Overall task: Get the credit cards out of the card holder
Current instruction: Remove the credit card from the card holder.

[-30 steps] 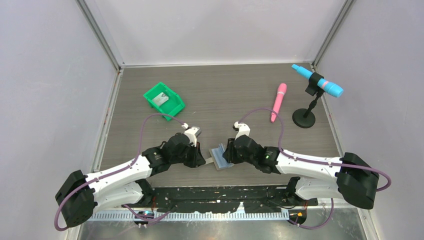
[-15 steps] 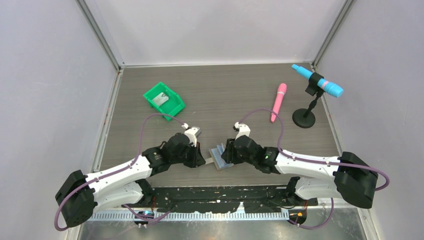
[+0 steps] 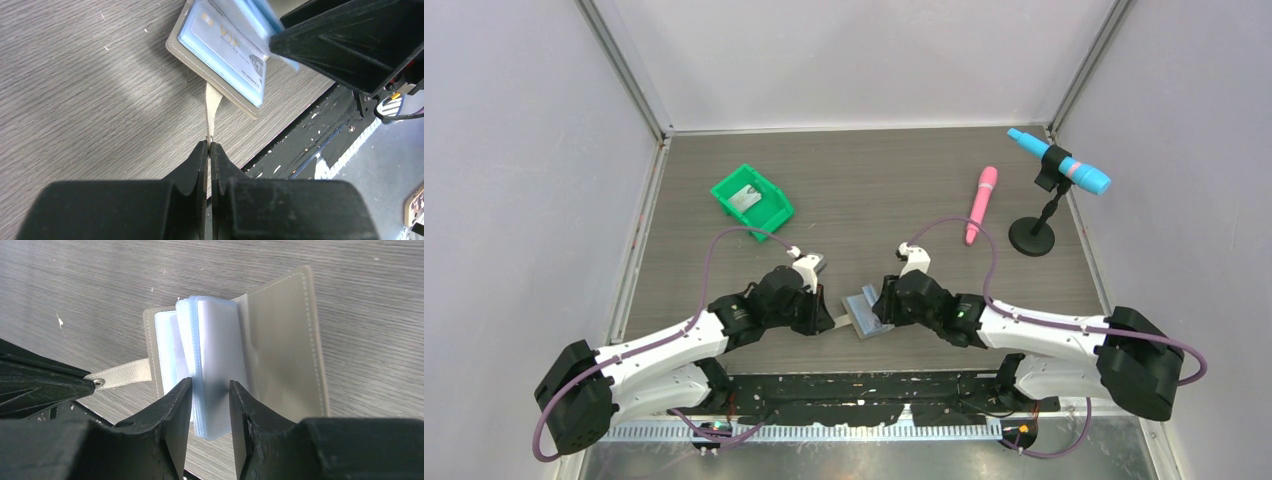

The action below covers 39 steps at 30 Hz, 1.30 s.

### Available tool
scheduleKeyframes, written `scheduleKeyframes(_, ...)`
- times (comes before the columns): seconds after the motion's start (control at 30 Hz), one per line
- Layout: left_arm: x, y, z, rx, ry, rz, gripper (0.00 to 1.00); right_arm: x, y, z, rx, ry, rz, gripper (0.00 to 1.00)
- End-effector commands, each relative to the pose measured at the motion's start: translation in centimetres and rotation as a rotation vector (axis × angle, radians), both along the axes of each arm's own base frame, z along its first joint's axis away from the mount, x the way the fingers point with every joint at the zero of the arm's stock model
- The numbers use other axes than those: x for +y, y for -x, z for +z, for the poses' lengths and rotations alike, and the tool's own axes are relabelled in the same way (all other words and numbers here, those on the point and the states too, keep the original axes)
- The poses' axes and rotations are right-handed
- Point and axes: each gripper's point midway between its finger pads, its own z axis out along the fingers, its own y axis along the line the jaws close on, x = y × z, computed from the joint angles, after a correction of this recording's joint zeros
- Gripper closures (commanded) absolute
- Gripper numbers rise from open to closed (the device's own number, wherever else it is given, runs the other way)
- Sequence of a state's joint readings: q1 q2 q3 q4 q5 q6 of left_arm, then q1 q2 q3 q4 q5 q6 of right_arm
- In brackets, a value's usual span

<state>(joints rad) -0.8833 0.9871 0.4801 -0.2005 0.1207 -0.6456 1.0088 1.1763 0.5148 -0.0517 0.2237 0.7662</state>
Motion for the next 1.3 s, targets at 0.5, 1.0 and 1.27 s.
scheduleKeyframes(0.5, 2.2, -1.9, -0.4, -0.014, -0.146, 0.085, 0.95, -6.0, -0.5, -1.1, -0.001, 0.154, -0.164, 0.59)
scheduleKeyframes(1.0, -2.8, -1.6, 5.0, 0.035, 0.079, -0.012, 0.65, -1.0, -0.1, 8.4, -0.102, -0.169, 0.005, 0.61)
scheduleKeyframes(1.27, -5.4, -2.0, 1.7, 0.135, 0.083, -0.047, 0.7, 1.7, 0.0, 9.1, -0.086, -0.23, 0.077, 0.62)
